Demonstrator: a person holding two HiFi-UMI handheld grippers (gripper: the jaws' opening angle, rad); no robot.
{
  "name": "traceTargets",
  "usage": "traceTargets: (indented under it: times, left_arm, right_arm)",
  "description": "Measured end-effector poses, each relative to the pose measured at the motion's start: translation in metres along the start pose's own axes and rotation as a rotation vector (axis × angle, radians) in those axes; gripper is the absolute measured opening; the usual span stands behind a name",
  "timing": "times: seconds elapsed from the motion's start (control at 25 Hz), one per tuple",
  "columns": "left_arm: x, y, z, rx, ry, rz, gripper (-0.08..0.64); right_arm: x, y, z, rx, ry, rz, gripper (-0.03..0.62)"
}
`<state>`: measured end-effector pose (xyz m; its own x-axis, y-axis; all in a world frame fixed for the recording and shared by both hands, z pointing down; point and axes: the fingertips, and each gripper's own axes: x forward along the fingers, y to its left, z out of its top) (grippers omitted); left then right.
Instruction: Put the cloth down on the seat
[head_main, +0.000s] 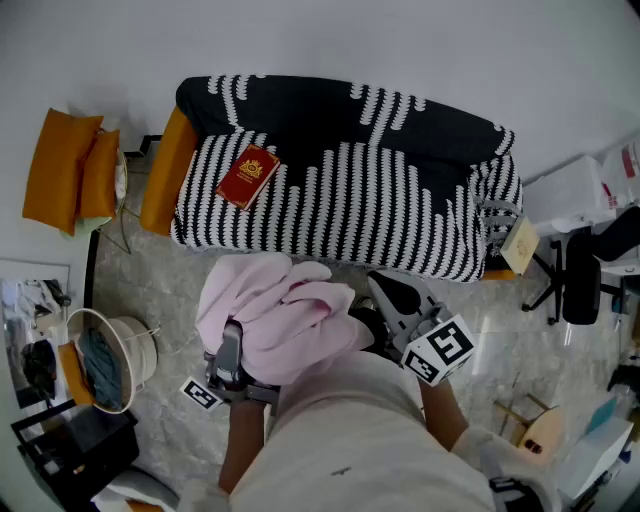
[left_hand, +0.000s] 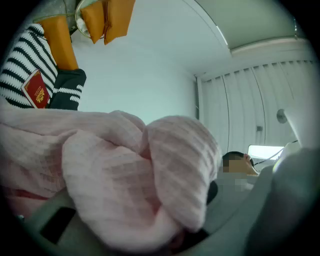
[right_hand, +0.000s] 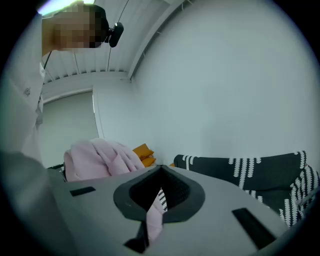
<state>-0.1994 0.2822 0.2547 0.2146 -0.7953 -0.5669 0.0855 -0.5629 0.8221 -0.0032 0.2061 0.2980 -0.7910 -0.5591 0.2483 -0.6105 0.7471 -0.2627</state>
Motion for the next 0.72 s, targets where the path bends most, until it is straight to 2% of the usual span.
traceTargets:
  times: [0.32,0.4,0.56,0.72]
  left_arm:
    - [0.016,-0.001,-0.001,0.04,0.056,-0.024,0.163]
    - [0.02,0.0,-0.003,0.05,0.078,-0.022,0.163]
    - [0.023,0.0,-0.005,0.051,0.108,-0.019,0.163]
    - [0.024,0.002,-0.006,0.027,0.112,-0.026,0.164]
  right_arm:
    - [-0.01,-0.006,-0.001,-0.019,0.009,-0.028,0.006]
    - [-0.013,-0.008,0.002,0.009,-0.012,-0.037,0.006]
    - [-0.018,-0.012,0.011,0.14,-0.109,-0.029,0.008]
    - [-0.022,-0.019,0.006,0.13,-0.109,-0.09,0.008]
